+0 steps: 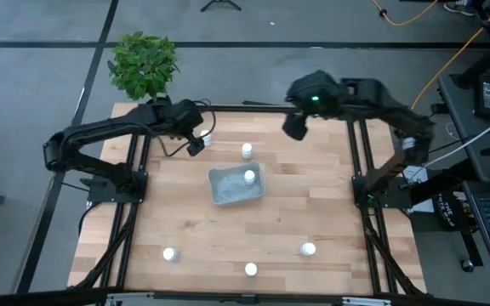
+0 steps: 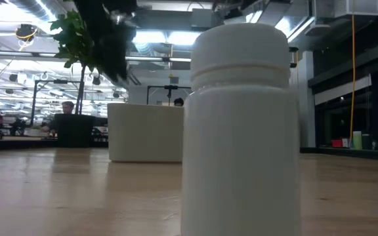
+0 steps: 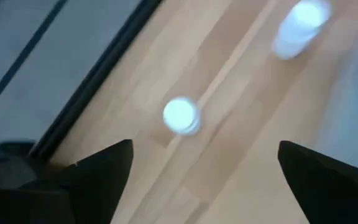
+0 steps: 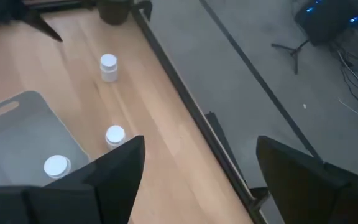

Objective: Pick and place pill bottles into a basket
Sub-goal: Put the white pill bottle into the gray basket

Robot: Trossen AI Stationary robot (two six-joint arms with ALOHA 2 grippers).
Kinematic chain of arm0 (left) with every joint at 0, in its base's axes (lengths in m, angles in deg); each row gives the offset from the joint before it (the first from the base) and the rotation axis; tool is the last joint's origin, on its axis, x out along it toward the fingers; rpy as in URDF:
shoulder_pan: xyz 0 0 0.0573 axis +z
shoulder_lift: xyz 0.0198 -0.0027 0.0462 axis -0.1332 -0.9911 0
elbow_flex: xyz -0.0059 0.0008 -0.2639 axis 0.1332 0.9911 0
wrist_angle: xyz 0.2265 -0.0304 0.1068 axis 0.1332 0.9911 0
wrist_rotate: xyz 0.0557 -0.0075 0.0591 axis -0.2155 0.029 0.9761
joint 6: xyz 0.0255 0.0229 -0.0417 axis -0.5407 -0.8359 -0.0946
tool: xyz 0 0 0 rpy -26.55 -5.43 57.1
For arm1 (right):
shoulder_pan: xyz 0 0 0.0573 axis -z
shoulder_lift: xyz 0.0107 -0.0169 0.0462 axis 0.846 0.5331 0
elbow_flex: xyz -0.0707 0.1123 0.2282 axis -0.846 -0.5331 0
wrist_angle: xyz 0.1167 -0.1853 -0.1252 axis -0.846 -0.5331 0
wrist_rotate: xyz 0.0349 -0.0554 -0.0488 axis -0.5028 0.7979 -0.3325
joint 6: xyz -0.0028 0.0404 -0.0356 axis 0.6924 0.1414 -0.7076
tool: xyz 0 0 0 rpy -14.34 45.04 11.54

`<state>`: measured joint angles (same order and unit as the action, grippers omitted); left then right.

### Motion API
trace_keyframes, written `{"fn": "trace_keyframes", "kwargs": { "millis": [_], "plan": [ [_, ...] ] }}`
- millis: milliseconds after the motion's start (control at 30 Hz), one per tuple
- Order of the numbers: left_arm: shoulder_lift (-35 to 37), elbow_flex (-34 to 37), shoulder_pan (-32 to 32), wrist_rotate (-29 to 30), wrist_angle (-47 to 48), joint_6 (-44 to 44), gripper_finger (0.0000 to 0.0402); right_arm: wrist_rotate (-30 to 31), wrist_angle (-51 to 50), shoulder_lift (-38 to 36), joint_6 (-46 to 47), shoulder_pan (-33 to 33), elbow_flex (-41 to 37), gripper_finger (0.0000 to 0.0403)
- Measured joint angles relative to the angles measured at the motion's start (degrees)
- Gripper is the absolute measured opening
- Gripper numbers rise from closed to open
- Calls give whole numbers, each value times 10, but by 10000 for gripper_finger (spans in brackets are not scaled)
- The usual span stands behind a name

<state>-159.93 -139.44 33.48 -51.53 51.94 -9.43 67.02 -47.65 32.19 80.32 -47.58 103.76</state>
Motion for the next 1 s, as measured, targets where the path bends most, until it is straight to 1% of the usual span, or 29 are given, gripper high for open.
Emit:
{"fn": "trace_keyframes", "kwargs": {
  "millis": [100, 200, 267, 400, 500, 667, 800, 900, 1000],
  "plan": [
    [-34, 18, 24, 10, -11, 0, 396, 0, 41, -58, 3, 4, -79, 307],
    [-70, 26, 50, 8, -46, -6, 397, 0, 93, -109, 2, 4, -167, 307],
    [-99, 26, 64, -9, -79, -15, 399, -1, 130, -138, 1, 4, -225, 307],
    [-156, 26, 89, -63, -132, -18, 399, -1, 187, -182, 3, 4, -325, 307],
    [-192, 26, 100, -77, -135, -11, 399, -2, 206, -205, 16, 4, -376, 307],
    [-237, 26, 112, -81, -141, -11, 398, -3, 207, -224, 34, 4, -419, 307],
    [-262, 26, 115, -97, -160, -26, 393, -3, 209, -225, 33, 4, -421, 307],
    [-270, 26, 115, -103, -162, -26, 374, -3, 210, -225, 33, 4, -421, 307],
    [-271, 26, 112, -102, -164, -22, 335, -3, 210, -225, 32, 4, -421, 307]
  ]
}}
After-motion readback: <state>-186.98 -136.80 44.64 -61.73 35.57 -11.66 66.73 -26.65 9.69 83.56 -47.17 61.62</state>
